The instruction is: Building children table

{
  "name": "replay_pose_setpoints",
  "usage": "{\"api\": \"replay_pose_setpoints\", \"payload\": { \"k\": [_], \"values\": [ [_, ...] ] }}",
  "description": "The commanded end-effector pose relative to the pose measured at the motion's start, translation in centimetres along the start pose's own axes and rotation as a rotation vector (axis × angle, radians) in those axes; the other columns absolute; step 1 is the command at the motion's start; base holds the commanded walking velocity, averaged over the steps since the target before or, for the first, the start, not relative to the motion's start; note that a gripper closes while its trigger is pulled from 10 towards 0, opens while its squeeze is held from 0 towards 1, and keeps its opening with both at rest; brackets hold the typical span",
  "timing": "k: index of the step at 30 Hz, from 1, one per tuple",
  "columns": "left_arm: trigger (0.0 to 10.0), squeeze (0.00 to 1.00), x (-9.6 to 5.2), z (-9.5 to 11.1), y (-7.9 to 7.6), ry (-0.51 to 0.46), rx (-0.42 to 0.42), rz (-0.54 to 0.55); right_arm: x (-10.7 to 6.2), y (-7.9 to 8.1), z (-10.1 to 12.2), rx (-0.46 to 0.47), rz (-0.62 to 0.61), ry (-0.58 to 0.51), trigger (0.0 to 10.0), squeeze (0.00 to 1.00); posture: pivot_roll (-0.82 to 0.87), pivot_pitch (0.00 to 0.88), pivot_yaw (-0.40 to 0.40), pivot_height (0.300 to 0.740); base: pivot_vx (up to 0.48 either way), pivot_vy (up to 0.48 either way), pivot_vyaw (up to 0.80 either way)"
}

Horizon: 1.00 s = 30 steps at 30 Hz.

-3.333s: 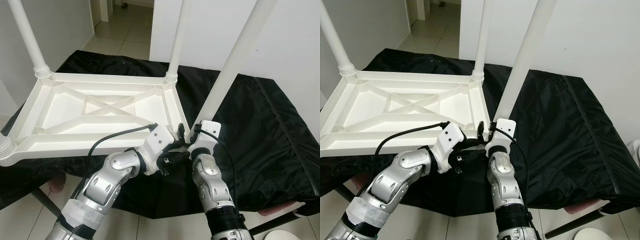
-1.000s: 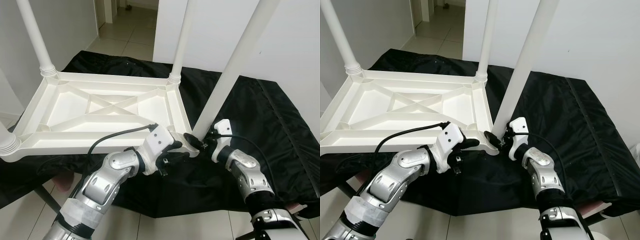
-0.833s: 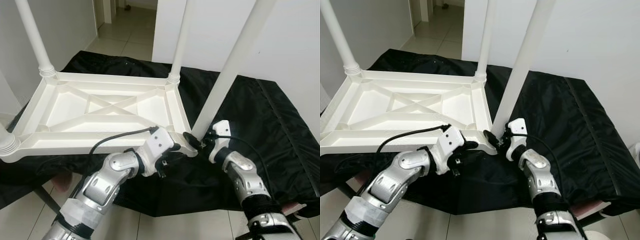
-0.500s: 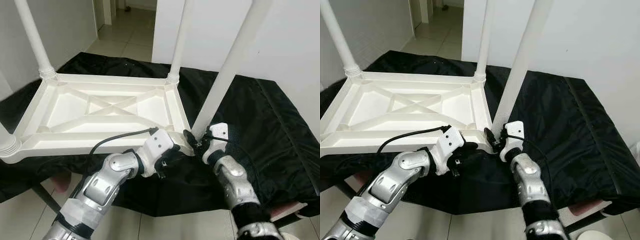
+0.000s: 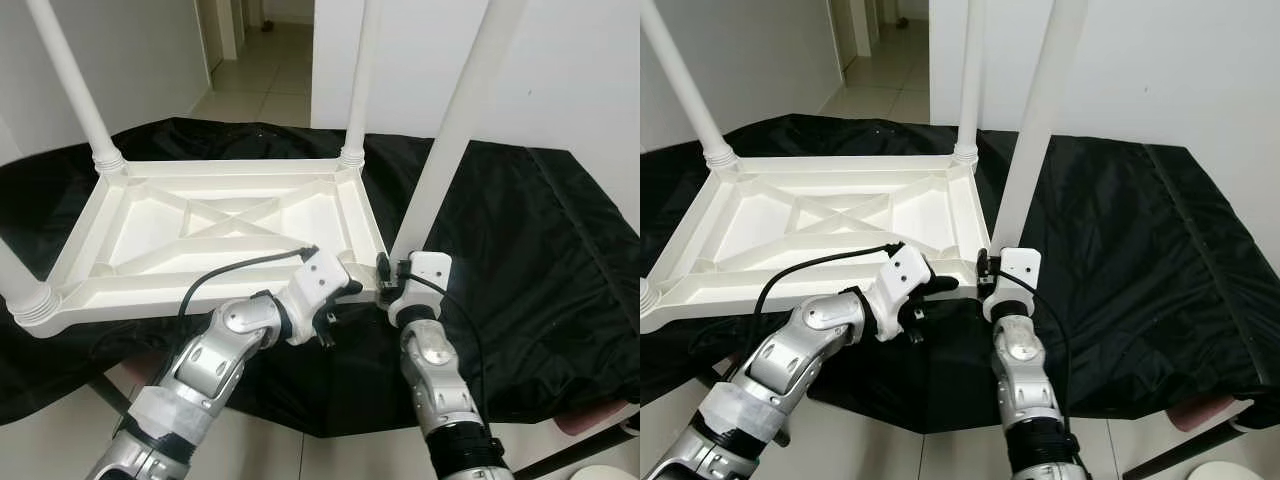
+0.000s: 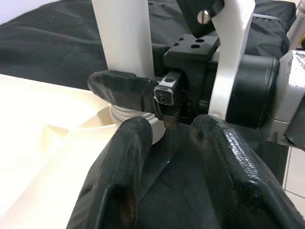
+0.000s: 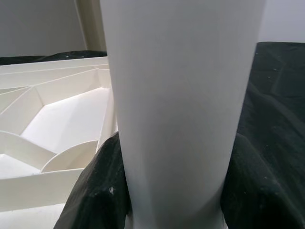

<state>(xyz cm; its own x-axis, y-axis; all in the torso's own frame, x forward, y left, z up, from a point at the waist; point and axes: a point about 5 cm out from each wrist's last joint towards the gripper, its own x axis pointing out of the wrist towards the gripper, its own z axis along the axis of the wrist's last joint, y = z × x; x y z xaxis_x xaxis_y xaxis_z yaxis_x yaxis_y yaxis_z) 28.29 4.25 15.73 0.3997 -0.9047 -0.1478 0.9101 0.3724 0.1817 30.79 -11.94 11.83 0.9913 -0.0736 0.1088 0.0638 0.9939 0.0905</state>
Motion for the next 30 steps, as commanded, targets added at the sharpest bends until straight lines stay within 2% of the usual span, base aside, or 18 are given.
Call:
{"api": "replay_pose_setpoints", "payload": {
  "k": [1,4,5,6,7,10,16,17,19,21,24,25,30],
  "values": [
    [10.0,0.00,0.0,-0.1,-0.1,-0.004,-0.008,-0.042,-0.2,-0.7,-0.5,0.044,-0.061,0.037,10.0,0.00,-0.01,0.000,0.040,0.740,0.000,0.000,0.00],
    [10.0,0.00,0.0,0.0,-0.1,-0.007,-0.010,-0.039,0.0,-0.7,-0.3,0.041,-0.053,0.025,10.0,0.00,0.00,0.000,0.032,0.740,0.000,0.000,0.00],
    [10.0,0.00,-0.1,0.0,0.0,-0.007,-0.011,-0.035,0.0,-0.8,-0.1,0.038,-0.052,0.018,10.0,0.34,0.00,0.000,0.032,0.740,0.000,0.000,0.00],
    [10.0,0.00,-0.2,0.0,0.0,-0.008,-0.011,-0.033,0.1,-0.8,0.0,0.035,-0.056,0.013,10.0,0.34,0.00,0.000,0.029,0.740,0.000,0.000,0.00],
    [10.0,0.00,-0.3,0.0,0.1,-0.009,-0.013,-0.028,0.1,-0.8,0.2,0.031,-0.047,0.002,10.0,1.00,0.01,0.000,0.023,0.740,0.000,0.000,0.00],
    [10.0,0.00,-0.4,-0.1,0.2,-0.009,-0.014,-0.019,0.1,-0.8,0.4,0.020,-0.042,-0.007,10.0,1.00,0.01,0.000,0.023,0.740,0.000,0.000,0.00],
    [10.0,0.00,-0.6,-0.2,0.1,-0.013,-0.035,-0.012,0.2,-1.5,0.7,-0.029,0.046,-0.014,10.0,1.00,0.02,0.000,0.012,0.740,0.000,0.000,0.00],
    [10.0,0.00,-0.7,-0.2,0.0,-0.013,-0.037,-0.012,0.1,-1.7,0.8,-0.035,0.102,-0.013,10.0,0.00,0.02,0.000,0.008,0.740,0.000,0.000,0.00],
    [10.0,0.00,-0.9,-0.3,-0.1,-0.015,-0.046,-0.011,0.0,-2.2,1.0,-0.035,0.187,-0.013,10.0,0.00,0.02,0.000,0.004,0.740,0.000,0.000,0.00],
    [10.0,0.00,-0.9,-0.3,-0.1,-0.015,-0.046,-0.011,0.0,-2.2,1.0,-0.035,0.187,-0.013,10.0,0.00,0.02,0.000,0.004,0.740,0.000,0.000,0.00],
    [10.0,0.00,-1.2,-0.5,-0.3,-0.002,-0.045,-0.030,0.0,-2.8,1.3,-0.115,0.382,0.010,10.0,0.00,0.02,0.000,-0.007,0.740,0.000,0.000,0.00],
    [10.0,0.00,-1.2,-0.5,-0.3,-0.002,-0.045,-0.030,0.0,-2.8,1.3,-0.115,0.382,0.010,10.0,0.00,0.02,0.000,-0.007,0.740,0.000,0.000,0.00],
    [10.0,0.00,-1.2,-0.1,-0.5,-0.007,-0.037,-0.041,1.0,-4.4,2.0,-0.176,0.572,0.026,10.0,0.00,0.02,0.000,-0.003,0.740,0.000,0.000,0.00]
  ]
}}
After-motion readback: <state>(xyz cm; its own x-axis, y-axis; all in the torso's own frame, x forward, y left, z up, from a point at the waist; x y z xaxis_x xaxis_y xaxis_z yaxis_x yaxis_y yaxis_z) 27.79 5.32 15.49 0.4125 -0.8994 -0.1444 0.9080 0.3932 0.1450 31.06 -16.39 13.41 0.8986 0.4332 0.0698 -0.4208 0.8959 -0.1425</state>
